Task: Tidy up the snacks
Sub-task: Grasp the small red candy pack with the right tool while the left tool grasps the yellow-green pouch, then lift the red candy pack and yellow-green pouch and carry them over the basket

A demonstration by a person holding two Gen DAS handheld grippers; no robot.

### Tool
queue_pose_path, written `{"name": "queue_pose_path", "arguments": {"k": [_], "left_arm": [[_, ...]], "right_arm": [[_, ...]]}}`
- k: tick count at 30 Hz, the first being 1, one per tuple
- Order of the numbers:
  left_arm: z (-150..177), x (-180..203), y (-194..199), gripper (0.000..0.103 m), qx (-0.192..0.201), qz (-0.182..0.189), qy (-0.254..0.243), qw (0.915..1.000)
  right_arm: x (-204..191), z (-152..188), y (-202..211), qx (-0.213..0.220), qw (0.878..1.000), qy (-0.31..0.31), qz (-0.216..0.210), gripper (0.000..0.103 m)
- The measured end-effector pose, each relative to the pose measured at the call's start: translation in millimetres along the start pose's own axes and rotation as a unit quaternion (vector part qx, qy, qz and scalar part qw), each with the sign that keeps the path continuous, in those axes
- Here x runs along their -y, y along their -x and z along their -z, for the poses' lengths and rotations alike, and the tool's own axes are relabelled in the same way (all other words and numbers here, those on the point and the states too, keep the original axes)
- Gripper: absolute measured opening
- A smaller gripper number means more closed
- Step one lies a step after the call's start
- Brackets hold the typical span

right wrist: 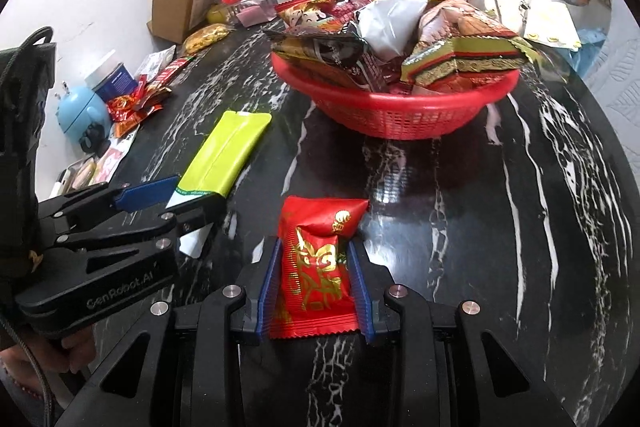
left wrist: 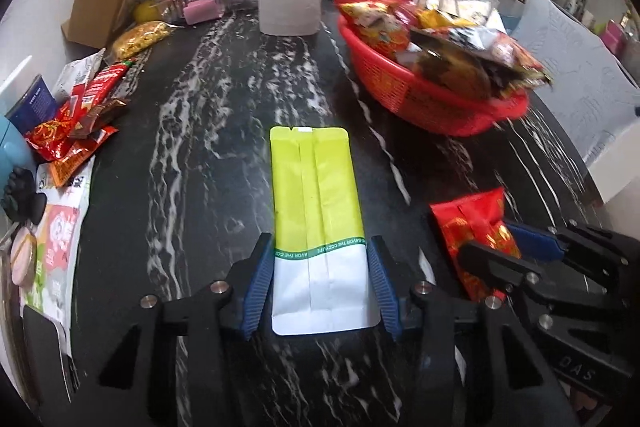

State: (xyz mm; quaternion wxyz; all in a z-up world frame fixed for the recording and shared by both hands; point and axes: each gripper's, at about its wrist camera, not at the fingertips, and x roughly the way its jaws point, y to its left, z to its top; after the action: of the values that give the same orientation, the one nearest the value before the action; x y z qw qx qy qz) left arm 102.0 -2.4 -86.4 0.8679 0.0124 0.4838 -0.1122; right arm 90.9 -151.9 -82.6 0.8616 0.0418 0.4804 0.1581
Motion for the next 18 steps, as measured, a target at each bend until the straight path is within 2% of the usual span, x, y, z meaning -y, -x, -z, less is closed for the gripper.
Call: {"name": "queue_pose_path", "arguments": {"k": [18], "left_arm": [[63, 38, 38, 0.046, -0.025, 0.018, -0.034, 0.9990]], "right_arm": [[1, 59, 43, -0.007, 1.000, -0.004, 0.003, 0.033]]}}
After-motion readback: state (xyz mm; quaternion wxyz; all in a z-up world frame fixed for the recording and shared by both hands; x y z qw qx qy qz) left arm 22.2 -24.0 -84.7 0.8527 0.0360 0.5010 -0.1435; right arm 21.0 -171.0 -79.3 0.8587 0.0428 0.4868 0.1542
